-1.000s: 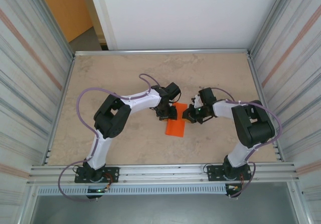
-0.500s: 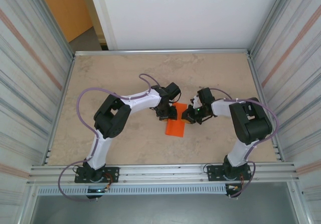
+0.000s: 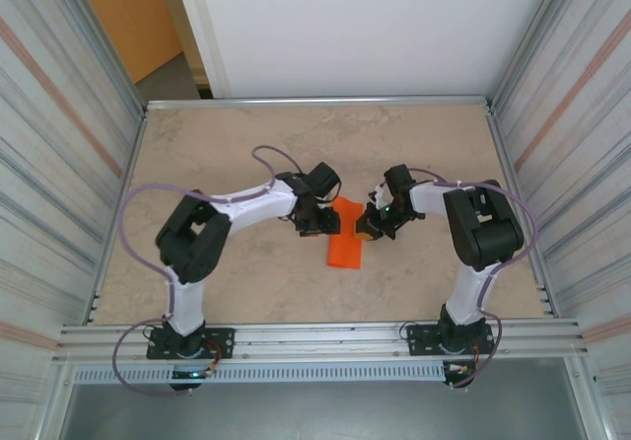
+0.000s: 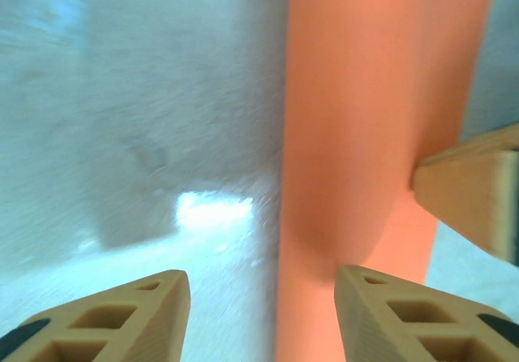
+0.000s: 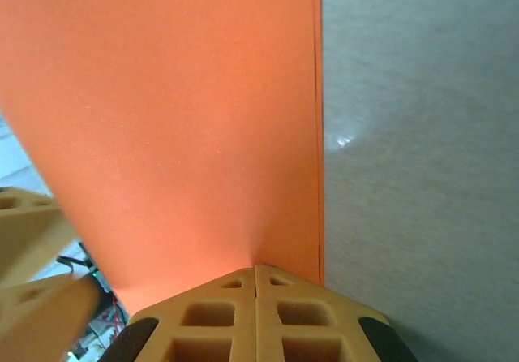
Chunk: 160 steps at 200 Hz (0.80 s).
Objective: Fold a paper plane with a square sheet of paper (pick it up from the middle)
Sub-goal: Hold the square sheet of paper at the center of the table, then first fold the square sheet of paper in half at the center of the table.
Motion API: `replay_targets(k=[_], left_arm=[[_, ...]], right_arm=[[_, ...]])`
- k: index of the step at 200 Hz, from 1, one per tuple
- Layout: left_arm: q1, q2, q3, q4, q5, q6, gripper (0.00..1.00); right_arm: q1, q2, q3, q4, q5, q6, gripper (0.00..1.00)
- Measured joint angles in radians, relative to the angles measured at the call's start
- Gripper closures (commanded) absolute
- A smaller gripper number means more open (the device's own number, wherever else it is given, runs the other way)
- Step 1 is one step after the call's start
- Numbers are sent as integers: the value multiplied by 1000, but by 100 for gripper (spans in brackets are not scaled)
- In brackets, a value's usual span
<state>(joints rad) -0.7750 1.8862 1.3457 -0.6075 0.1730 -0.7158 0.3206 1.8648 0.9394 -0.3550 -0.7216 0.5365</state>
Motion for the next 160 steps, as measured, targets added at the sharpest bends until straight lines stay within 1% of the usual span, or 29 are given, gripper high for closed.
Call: replay_targets(k=[14,23,38,53,72,110,135,160], left_arm=[[23,-85,-34,29,-1,-2,47],[36,-136,-54,57,0,-2,50],[43,-199,-87,116,21,-3,57],[39,-214,-111,182,69,-10,65],[29,-184,-131,246,127,-15,72],[5,-46,-132,327,230,-29,83],[-2,20,-131,343,269,-32,86],[-1,55,-130,344,280,-32,88]], right_arm=[[8,11,18,-12,4,-11,94],[13,16,26,-16,6,-21,94],[21,22,34,-15,7,-30,95],[25,26,37,-15,9,-34,95],[26,26,37,-16,13,-43,95],[29,28,39,-13,14,-49,95],[30,29,39,-13,14,-48,95],[30,29,39,-14,16,-48,95]])
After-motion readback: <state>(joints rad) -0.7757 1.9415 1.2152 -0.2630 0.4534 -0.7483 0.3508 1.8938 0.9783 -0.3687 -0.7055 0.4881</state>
